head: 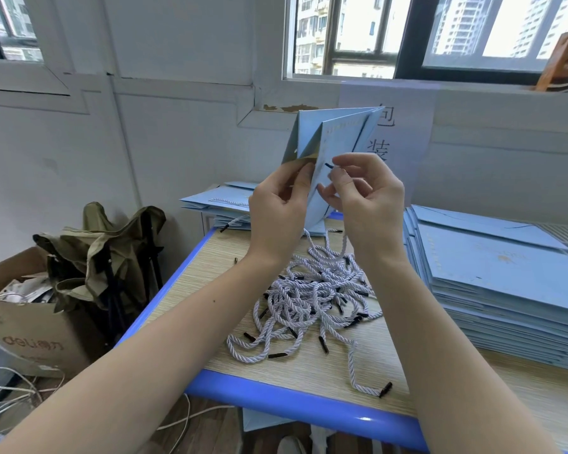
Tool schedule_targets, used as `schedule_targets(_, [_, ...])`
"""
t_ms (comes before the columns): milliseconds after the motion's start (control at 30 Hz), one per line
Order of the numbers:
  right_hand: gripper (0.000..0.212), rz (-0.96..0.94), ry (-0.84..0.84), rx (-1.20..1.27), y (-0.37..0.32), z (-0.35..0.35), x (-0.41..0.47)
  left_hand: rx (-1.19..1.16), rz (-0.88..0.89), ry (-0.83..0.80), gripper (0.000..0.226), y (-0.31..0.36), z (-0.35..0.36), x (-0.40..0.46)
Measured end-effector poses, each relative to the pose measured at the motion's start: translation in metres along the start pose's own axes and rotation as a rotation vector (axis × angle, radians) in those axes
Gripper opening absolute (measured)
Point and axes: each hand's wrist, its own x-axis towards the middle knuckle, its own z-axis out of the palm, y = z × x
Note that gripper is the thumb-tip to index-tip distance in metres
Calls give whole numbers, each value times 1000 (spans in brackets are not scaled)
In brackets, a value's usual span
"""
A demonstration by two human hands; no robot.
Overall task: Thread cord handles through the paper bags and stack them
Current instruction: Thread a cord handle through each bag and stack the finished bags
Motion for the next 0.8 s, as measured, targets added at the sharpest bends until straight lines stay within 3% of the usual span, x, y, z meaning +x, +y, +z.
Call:
schedule_targets(400, [12,142,-3,166,-4,-2,2,82,103,-38,23,2,2,-6])
schedule_targets(800, [5,183,-24,137,-6,-3,1,148,183,-83,25,3,1,-7])
